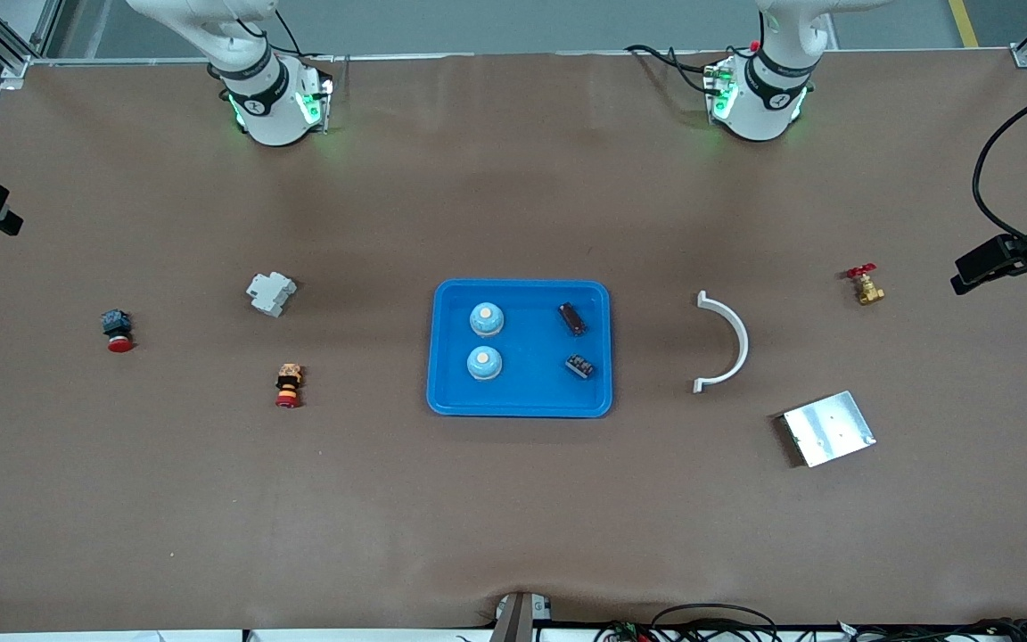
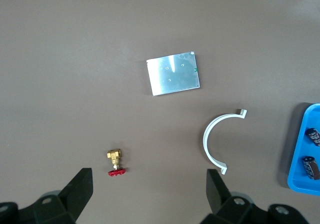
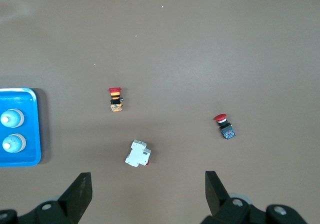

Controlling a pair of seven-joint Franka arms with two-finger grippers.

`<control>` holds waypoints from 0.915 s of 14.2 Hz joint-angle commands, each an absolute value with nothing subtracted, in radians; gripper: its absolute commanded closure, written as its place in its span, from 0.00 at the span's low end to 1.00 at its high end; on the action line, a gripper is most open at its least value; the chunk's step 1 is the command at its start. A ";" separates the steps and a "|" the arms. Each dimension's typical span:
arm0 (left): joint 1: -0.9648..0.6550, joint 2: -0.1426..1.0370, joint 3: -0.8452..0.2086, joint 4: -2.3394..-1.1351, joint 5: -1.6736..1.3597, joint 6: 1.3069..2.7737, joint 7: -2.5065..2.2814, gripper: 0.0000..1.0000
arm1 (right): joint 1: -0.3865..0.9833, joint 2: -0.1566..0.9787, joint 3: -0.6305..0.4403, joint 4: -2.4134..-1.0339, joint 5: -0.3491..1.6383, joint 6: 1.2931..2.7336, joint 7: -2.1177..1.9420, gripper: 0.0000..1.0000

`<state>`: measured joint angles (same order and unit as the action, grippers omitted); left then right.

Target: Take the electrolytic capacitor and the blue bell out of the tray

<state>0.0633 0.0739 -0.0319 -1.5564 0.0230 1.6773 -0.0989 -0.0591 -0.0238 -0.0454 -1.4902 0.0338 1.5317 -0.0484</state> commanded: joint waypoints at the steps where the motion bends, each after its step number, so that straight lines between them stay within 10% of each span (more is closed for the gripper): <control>1: 0.066 0.054 -0.041 -1.563 0.006 1.667 -0.107 0.00 | -0.054 -0.048 -0.049 -1.513 0.051 1.542 -0.032 0.00; 13: 0.058 0.077 -0.193 -1.540 -0.066 1.447 -0.333 0.00 | -0.052 -0.048 -0.049 -1.523 0.049 1.540 -0.032 0.00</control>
<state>0.0566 0.0642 -0.1332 -1.5438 -0.0505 1.4709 -0.2753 -0.0588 -0.0238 -0.0452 -1.4993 0.0353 1.5321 -0.0481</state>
